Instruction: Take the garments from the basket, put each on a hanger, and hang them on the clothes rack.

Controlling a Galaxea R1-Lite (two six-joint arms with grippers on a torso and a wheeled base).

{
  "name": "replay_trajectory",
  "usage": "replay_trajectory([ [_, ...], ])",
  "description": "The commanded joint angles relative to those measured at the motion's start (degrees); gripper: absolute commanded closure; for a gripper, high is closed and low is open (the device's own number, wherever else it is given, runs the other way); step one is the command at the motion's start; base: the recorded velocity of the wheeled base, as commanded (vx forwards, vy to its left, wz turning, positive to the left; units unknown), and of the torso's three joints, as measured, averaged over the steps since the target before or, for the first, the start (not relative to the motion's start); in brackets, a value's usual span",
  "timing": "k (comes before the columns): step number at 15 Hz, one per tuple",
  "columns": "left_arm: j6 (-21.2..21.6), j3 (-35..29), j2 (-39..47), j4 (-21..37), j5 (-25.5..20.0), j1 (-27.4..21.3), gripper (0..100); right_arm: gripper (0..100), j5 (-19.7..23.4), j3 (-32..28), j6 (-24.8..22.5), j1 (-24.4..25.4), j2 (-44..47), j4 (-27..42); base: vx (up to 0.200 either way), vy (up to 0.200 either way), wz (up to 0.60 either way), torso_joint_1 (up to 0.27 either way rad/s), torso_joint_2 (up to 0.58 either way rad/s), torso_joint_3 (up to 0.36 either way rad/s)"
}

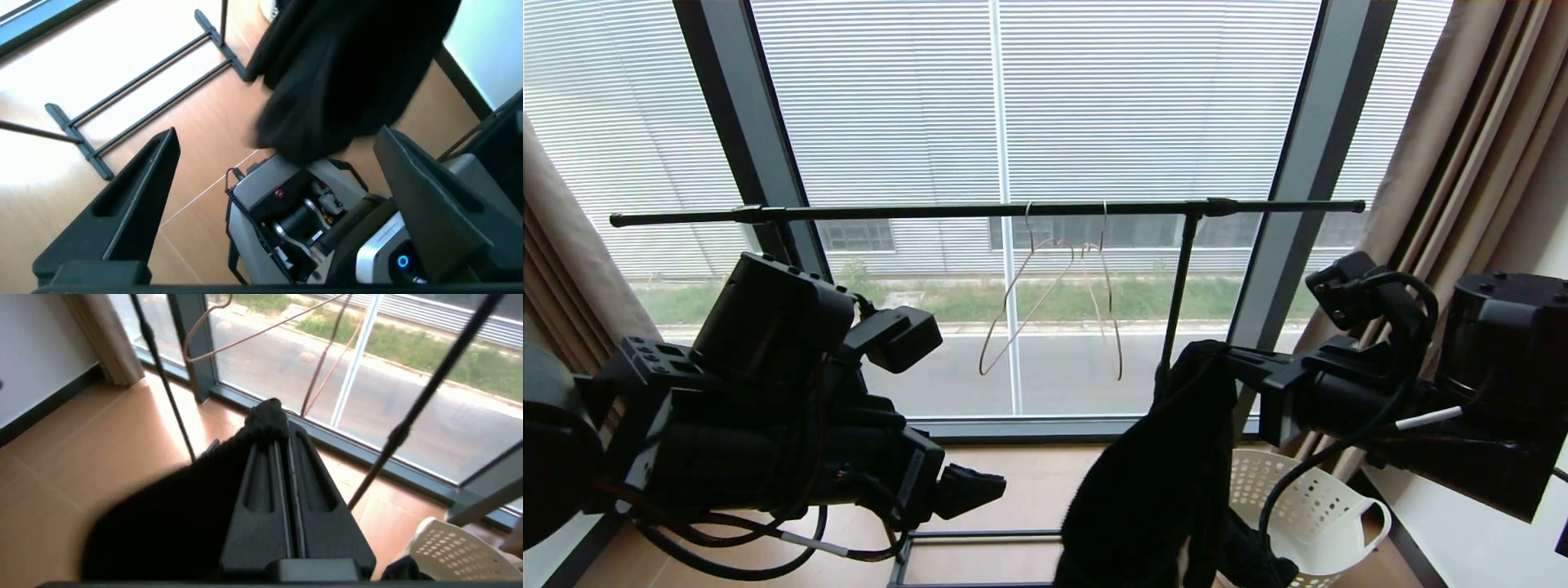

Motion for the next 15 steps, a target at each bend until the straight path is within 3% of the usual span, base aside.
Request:
replay_trajectory([
  [1,1.7,2.9,-3.1,-0.1,0.3,0.9,0,100,-2.2,0.3,0.0,-0.2,-6.6,2.2,0.0,0.0,0.0,0.0,0.0,0.0],
  [3,1.7,3.1,-3.1,-0.9,0.9,2.0,0,100,-2.4,0.6,0.0,-0.2,-9.2,4.0,0.0,0.0,0.0,0.0,0.0,0.0],
  [5,1.4,3.0,-1.5,-4.2,2.9,3.4,0,100,-3.0,0.5,-0.5,-0.2,-16.2,10.8,0.0,0.0,0.0,0.0,0.0,0.0],
  [8,1.4,2.7,3.3,-9.5,6.3,3.3,0,100,-3.0,0.7,-3.5,-0.2,-18.1,12.3,0.0,0.0,0.0,0.0,0.0,0.0],
  [11,1.5,1.7,7.0,-13.6,7.5,3.3,0,100,-3.1,1.1,-3.9,-0.2,-17.4,12.3,0.2,0.0,0.0,-0.002,0.0,0.002],
  [15,1.5,0.9,8.8,-13.7,7.5,3.3,0,100,-3.1,1.2,-3.9,-0.2,-16.2,12.3,0.2,0.0,0.0,0.006,0.0,0.004],
])
